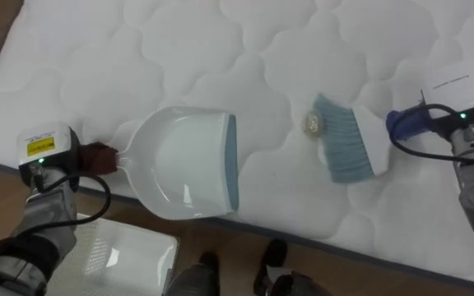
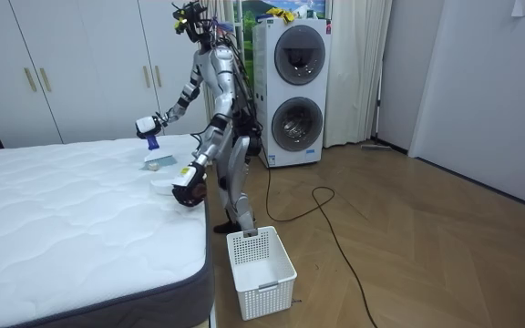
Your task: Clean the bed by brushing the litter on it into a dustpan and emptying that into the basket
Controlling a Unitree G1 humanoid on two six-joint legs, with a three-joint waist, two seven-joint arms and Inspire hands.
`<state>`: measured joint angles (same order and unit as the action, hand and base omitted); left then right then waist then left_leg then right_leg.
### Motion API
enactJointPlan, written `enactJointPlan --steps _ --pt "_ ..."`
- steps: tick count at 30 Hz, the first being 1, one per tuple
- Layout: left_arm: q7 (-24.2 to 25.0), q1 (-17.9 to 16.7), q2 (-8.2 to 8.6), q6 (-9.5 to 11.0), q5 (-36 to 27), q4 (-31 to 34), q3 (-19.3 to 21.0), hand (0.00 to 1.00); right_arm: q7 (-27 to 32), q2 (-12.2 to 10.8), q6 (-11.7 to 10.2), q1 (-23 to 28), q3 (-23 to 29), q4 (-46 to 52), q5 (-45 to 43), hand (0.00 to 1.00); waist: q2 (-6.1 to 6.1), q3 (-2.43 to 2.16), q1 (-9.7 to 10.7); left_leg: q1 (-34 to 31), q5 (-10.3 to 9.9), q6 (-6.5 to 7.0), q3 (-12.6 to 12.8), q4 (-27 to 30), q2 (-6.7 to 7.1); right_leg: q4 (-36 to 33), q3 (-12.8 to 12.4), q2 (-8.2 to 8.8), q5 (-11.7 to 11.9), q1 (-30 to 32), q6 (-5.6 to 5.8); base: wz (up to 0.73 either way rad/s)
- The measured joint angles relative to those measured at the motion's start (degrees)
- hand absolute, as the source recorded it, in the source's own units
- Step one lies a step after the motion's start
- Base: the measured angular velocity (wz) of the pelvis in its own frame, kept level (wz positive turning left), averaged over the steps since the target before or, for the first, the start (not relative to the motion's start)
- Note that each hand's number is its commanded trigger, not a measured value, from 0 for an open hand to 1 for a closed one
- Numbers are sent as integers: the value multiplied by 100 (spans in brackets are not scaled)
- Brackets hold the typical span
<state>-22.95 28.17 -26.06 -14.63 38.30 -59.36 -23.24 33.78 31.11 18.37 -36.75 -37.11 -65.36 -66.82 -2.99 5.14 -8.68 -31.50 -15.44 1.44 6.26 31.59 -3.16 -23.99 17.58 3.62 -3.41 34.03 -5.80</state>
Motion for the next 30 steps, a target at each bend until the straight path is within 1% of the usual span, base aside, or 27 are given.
enactJointPlan --steps 5,8,10,12,16,19,20,22,24,25,26,27,28,30 --pt "1 0 26 -68 4 3 1 100 0 -43 79 31 7 197 -147 100 3 -2 31 19 3 -5 45 -3 -9 -5 -24 -6 -9 0 -6 -3" --pt "16 -5 32 -162 7 25 2 100 -4 -135 184 88 51 362 -237 100 18 -10 61 49 4 -6 77 -5 -11 -32 -41 -3 -9 0 -9 -6" --pt "16 -53 33 -199 6 112 9 100 -12 -125 225 165 79 560 -282 100 21 -12 60 81 4 -6 124 -17 -13 -47 -42 7 -11 0 -12 -10" --pt "21 -130 33 -259 25 277 10 100 -15 -128 296 253 99 792 -343 100 27 -17 62 119 4 -6 175 -36 -11 -57 -103 0 -11 0 -15 -12" --pt "38 -188 67 -260 187 430 13 100 -28 -150 300 263 111 996 -358 100 34 -24 69 180 21 -29 213 -78 -6 -66 -166 -19 2 -6 -35 -9" --pt "117 -229 95 -295 220 431 13 100 -34 -167 339 392 158 1416 -386 100 59 -39 112 257 43 -63 228 -138 -18 -38 -183 -51 6 -81 -51 -4" --pt "122 -270 101 -300 300 433 13 100 -41 -193 352 465 190 1601 -405 100 70 -46 121 310 57 -84 229 -186 -25 22 -183 -73 21 -141 -72 0" --pt "156 -342 122 -304 403 434 14 100 -56 -255 354 554 253 1898 -517 100 108 -71 145 372 65 -96 228 -217 -34 49 -180 -87 26 -198 -79 0" --pt "251 -406 192 -309 419 438 15 100 -58 -452 324 607 274 2165 -536 100 194 -124 146 473 89 -102 226 -283 -28 92 -170 -86 26 -298 -81 4" --pt "260 -431 213 -309 421 441 16 100 -59 -553 290 626 280 2182 -546 100 216 -138 134 503 96 -101 226 -309 -23 103 -166 -83 26 -325 -80 4" --pt "284 -504 241 -306 425 511 16 100 -65 -768 226 694 249 2205 -548 100 251 -172 80 539 102 -103 225 -342 -20 113 -166 -84 25 -353 -79 0" --pt "307 -574 241 -304 459 624 15 100 -96 -965 184 726 156 2209 -546 100 256 -174 29 557 115 -106 227 -373 -9 112 -168 -77 24 -352 -77 3" --pt "318 -598 241 -302 475 660 15 100 -121 -1056 149 736 118 2212 -545 100 257 -175 20 555 135 -105 226 -392 -2 111 -163 -68 23 -340 -77 7" --pt "358 -614 264 -291 511 659 4 100 -175 -1295 -89 742 -69 2284 -542 100 258 -175 -26 476 148 -112 162 -372 1 111 -105 -55 20 -276 -81 15"
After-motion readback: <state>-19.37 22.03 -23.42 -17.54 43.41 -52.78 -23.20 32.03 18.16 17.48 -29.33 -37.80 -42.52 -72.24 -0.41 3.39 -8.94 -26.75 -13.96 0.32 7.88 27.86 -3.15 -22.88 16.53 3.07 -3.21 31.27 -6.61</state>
